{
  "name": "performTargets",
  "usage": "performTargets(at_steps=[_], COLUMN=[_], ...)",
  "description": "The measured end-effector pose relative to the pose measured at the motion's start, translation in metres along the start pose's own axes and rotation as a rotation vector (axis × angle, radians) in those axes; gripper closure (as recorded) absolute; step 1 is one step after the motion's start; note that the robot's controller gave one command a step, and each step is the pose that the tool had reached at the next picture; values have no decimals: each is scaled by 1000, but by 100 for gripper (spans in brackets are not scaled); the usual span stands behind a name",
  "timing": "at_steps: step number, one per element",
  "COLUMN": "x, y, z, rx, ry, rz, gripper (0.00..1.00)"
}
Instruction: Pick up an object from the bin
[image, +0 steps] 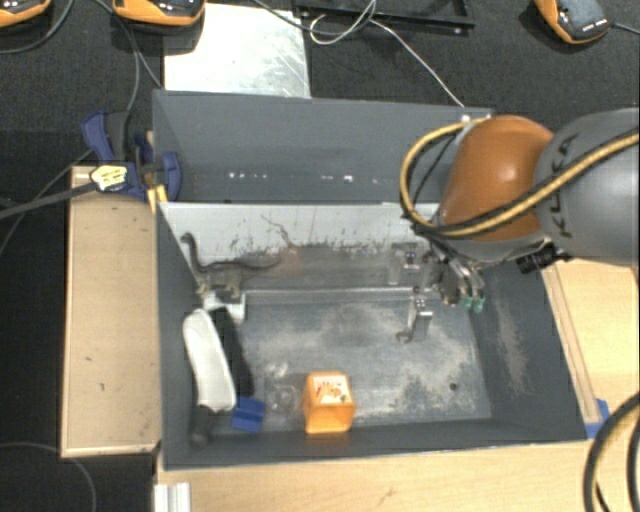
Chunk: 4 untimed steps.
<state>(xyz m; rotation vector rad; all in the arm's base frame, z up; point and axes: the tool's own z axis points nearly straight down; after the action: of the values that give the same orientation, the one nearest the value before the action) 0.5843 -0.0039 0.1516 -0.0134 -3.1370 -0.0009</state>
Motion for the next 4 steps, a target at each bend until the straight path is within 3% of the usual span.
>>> performTargets(at_steps=[1, 2, 3, 4], x=[-2, 28, 14, 84], y=[0, 74, 86, 95], z=[-5, 68, 81, 82], rx=[0, -2, -1, -2], ry=[-8, -1, -12, 4], rz=[0, -177, -196, -288], gripper=[0, 0, 0, 0])
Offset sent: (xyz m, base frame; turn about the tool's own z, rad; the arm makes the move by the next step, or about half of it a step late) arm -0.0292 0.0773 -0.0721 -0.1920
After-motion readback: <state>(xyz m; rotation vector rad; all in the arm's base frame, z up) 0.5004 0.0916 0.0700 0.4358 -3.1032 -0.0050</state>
